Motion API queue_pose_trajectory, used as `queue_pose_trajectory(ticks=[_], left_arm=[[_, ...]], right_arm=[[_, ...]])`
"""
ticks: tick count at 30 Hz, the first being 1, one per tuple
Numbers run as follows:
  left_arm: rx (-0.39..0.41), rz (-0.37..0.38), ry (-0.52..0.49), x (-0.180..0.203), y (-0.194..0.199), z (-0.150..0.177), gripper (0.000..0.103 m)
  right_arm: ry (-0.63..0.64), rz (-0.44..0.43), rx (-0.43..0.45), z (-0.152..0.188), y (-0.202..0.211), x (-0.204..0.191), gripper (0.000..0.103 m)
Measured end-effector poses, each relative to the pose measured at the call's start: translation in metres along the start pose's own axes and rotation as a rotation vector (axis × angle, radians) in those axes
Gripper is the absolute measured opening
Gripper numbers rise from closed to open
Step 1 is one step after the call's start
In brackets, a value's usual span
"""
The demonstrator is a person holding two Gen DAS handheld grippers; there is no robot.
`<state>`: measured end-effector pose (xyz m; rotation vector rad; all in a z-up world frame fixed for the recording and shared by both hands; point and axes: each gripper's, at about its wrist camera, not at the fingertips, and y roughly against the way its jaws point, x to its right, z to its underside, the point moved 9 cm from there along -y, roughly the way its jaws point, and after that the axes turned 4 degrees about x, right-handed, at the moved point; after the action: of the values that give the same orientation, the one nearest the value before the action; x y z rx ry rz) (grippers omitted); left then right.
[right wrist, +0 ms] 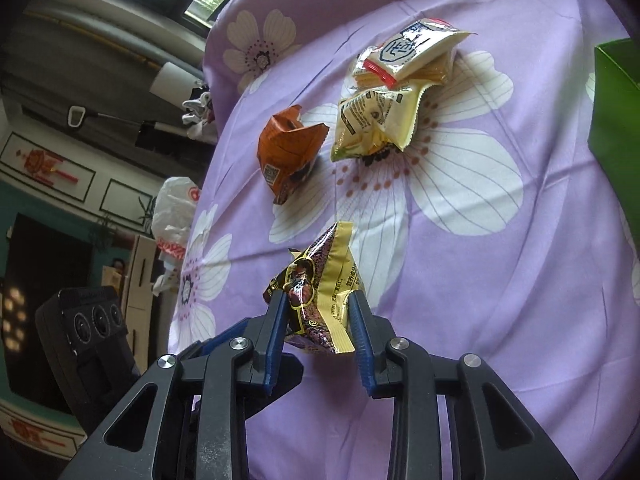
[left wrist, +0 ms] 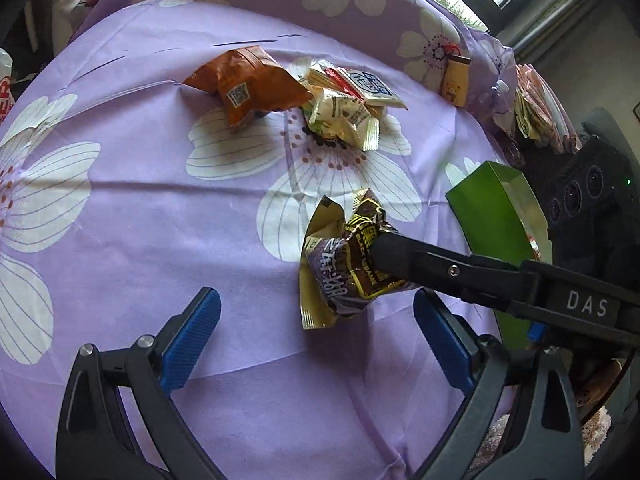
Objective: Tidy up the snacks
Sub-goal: 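Close the right gripper on the gold-and-brown packet and lift it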
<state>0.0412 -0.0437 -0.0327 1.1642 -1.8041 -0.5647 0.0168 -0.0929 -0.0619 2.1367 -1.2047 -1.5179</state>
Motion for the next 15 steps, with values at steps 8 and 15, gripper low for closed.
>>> queue_pose_trajectory(ticks=[8,15], left_arm=[[-0.016,0.038,-0.052,0.015,-0.008,0.009,0.096],[-0.021,0.062,-0.045,0.024,-0.019,0.012,0.088]], right_arm=[[-0.001,-0.008,-0.051,0.011,0.007,0.003,0.033],[-0.003,-0.007,-0.071,0.013,0.007,0.011,0.033]])
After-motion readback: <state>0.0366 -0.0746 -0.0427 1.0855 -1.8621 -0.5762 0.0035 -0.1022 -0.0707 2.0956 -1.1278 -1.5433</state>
